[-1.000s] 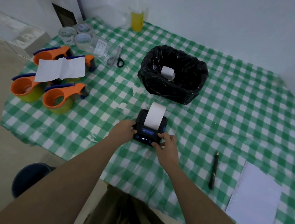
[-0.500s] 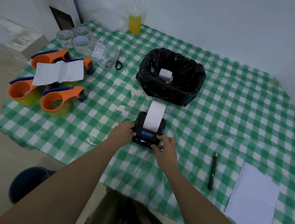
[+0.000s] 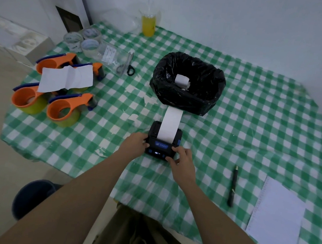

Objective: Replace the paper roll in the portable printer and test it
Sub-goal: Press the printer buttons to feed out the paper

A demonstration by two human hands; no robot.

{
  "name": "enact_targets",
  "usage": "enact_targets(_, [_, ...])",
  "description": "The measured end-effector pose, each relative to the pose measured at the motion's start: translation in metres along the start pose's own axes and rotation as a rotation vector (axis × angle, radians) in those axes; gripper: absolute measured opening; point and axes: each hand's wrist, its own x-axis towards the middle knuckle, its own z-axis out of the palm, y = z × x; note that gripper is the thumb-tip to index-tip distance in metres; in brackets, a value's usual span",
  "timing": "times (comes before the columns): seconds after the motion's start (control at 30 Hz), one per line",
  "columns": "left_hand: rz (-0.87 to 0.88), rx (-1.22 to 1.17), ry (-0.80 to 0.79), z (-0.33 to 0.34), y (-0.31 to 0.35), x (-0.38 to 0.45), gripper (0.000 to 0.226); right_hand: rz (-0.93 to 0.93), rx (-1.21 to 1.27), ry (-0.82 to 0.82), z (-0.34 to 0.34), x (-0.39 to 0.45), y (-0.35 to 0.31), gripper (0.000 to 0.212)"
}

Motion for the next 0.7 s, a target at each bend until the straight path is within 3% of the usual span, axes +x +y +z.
enact_targets(0.7, [-0.01,-0.104,0.027,0.003,-0.003,-0.006,0.033,0.056,0.173,-0.042,-0.012,0.002,0.001,0.03])
